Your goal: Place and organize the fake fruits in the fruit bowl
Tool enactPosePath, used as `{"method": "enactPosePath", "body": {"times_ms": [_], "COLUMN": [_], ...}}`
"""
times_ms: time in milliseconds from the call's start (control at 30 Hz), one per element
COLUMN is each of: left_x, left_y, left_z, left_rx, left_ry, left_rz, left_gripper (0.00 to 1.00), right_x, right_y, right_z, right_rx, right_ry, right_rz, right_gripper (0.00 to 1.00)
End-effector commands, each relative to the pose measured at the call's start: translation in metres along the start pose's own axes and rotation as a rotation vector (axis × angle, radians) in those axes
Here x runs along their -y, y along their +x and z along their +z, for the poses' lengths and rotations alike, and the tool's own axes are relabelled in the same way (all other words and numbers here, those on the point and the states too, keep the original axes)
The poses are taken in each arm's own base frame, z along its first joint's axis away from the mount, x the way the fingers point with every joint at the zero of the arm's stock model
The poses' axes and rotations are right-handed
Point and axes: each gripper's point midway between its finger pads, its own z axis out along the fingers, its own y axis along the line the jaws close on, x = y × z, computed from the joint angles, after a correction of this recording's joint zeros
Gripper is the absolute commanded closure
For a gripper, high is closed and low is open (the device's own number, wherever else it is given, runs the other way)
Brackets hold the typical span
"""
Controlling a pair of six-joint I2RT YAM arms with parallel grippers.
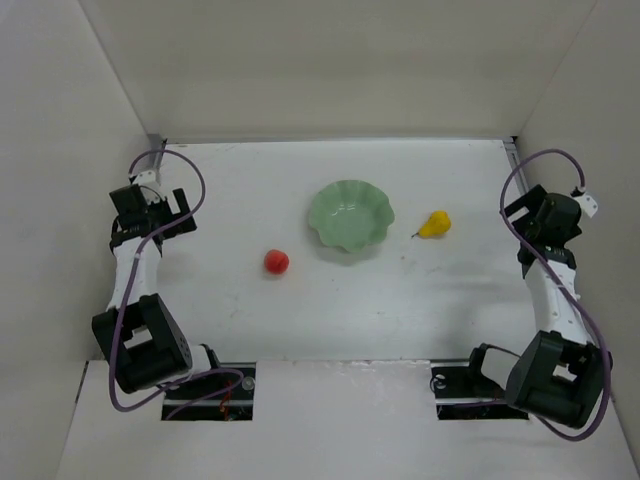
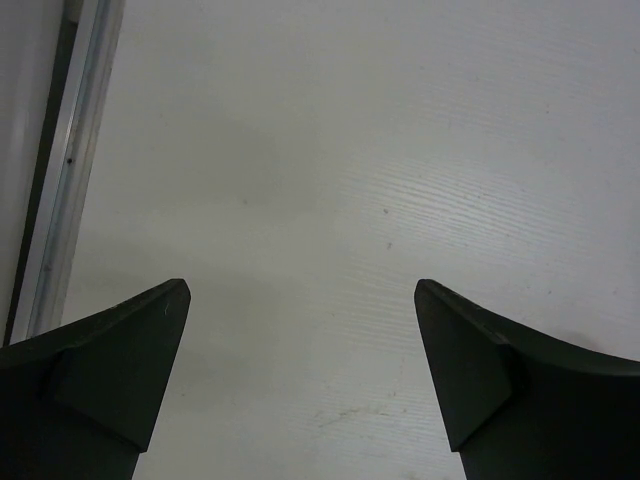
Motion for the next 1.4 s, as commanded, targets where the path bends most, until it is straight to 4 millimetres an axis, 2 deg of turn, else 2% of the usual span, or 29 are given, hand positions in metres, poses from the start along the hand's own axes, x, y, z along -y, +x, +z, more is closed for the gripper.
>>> {"method": "enactPosePath", "body": {"times_ms": [0, 133, 200, 300, 500, 633, 833, 900, 1133, 1233, 1300, 1367], "left_x": [0.0, 0.001, 0.0, 0.0, 0.01, 0.011, 0.012, 0.01, 0.007, 0.006, 0.005, 0.005], "left_y": [-0.032, -0.024, -0.021, -0.016, -0.008, -0.006, -0.004, -0.004, -0.004, -0.005, -0.004, -0.002], "left_z": [-0.009, -0.005, -0.005, -0.004, -0.003, -0.004, -0.005, -0.006, -0.007, -0.008, -0.008, -0.008], "left_rx": [0.103, 0.103, 0.102, 0.092, 0.075, 0.074, 0.074, 0.075, 0.079, 0.08, 0.081, 0.078], "left_ry": [0.028, 0.061, 0.067, 0.065, 0.089, 0.09, 0.094, 0.09, 0.082, 0.079, 0.077, 0.077], "left_rz": [-0.032, 0.016, 0.043, 0.073, 0.123, 0.136, 0.144, 0.142, 0.142, 0.143, 0.141, 0.139], "left_gripper": [0.0, 0.0, 0.0, 0.0, 0.0, 0.0, 0.0, 0.0, 0.0, 0.0, 0.0, 0.0], "right_x": [-0.028, -0.053, -0.065, -0.079, -0.09, -0.094, -0.117, -0.116, -0.114, -0.113, -0.115, -0.119], "right_y": [-0.01, 0.007, 0.023, 0.057, 0.146, 0.173, 0.165, 0.166, 0.191, 0.196, 0.194, 0.189], "right_z": [-0.001, -0.004, -0.006, -0.006, 0.006, 0.014, 0.023, 0.025, 0.049, 0.053, 0.053, 0.051], "right_rx": [0.05, 0.039, 0.024, -0.058, -0.317, -0.364, -0.317, -0.323, -0.404, -0.418, -0.41, -0.402], "right_ry": [-0.07, -0.078, -0.075, -0.11, -0.127, -0.108, -0.124, -0.1, -0.036, -0.027, -0.036, -0.058], "right_rz": [-0.093, -0.267, -0.316, -0.237, -0.115, -0.1, -0.09, -0.082, -0.158, -0.168, -0.167, -0.178], "right_gripper": [0.0, 0.0, 0.0, 0.0, 0.0, 0.0, 0.0, 0.0, 0.0, 0.02, 0.21, 0.48]}}
